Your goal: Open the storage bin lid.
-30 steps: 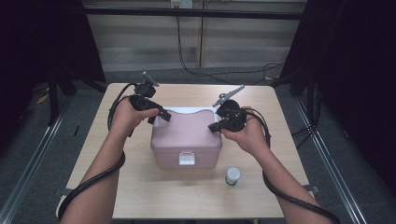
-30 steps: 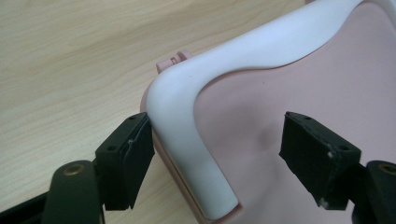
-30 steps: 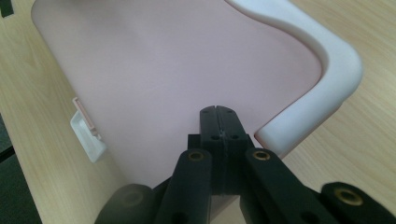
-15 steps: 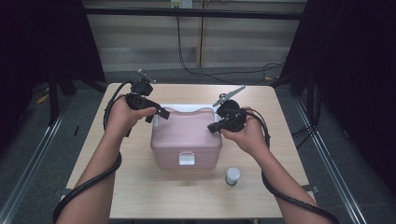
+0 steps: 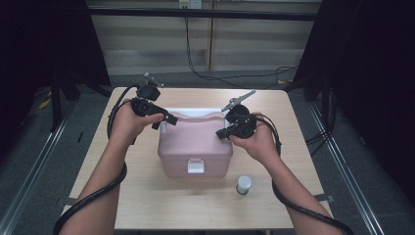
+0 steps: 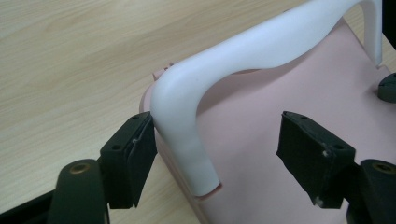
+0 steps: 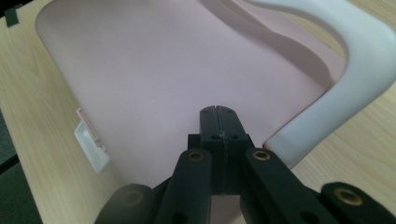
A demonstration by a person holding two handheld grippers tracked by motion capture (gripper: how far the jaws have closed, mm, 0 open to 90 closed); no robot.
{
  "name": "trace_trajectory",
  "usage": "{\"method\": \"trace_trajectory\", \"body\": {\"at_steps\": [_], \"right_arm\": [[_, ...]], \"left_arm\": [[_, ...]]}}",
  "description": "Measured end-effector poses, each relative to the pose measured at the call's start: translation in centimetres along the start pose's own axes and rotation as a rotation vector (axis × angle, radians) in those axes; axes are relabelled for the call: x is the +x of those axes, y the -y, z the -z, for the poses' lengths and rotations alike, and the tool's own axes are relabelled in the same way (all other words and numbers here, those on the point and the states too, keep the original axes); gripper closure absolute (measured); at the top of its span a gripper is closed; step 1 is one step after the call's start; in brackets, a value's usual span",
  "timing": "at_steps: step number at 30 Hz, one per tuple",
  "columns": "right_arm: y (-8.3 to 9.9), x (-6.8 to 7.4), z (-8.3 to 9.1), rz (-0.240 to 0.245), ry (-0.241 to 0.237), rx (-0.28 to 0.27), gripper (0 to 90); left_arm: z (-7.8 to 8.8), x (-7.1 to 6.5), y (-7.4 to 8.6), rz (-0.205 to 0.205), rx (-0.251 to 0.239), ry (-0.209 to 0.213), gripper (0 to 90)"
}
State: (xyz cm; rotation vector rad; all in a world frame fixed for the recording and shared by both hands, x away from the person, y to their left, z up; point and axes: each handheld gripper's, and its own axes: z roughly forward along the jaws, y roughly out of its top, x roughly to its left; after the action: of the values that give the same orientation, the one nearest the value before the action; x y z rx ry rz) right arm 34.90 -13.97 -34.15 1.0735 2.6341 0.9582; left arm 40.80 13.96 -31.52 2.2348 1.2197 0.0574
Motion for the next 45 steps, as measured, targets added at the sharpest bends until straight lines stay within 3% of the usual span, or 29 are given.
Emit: {"method": "trace_trajectory", "body": {"at_steps": [5, 26, 41, 45], "right_arm": [[-0.5, 0.7, -0.2, 0.022, 0.035, 0.02, 90.0], [-0.1, 0.2, -0.2, 0.006, 0.004, -0.008, 90.0], [-0.1, 0.1, -0.2, 0.009, 0.0, -0.01, 90.0], [-0.1, 0.3, -0.2, 0.011, 0.008, -0.01, 90.0]], "left_arm": [[0.6, -0.1, 0.4, -0.01, -0.029, 0.005, 32.5], [0.3, 0.3, 0.4, -0.027, -0.021, -0.024, 37.3], [-1.4, 1.1, 0.2, 0.005, -0.012, -0.058, 37.8], [-1.6, 1.1, 0.0, 0.025, -0.024, -0.082, 46.7]]}}
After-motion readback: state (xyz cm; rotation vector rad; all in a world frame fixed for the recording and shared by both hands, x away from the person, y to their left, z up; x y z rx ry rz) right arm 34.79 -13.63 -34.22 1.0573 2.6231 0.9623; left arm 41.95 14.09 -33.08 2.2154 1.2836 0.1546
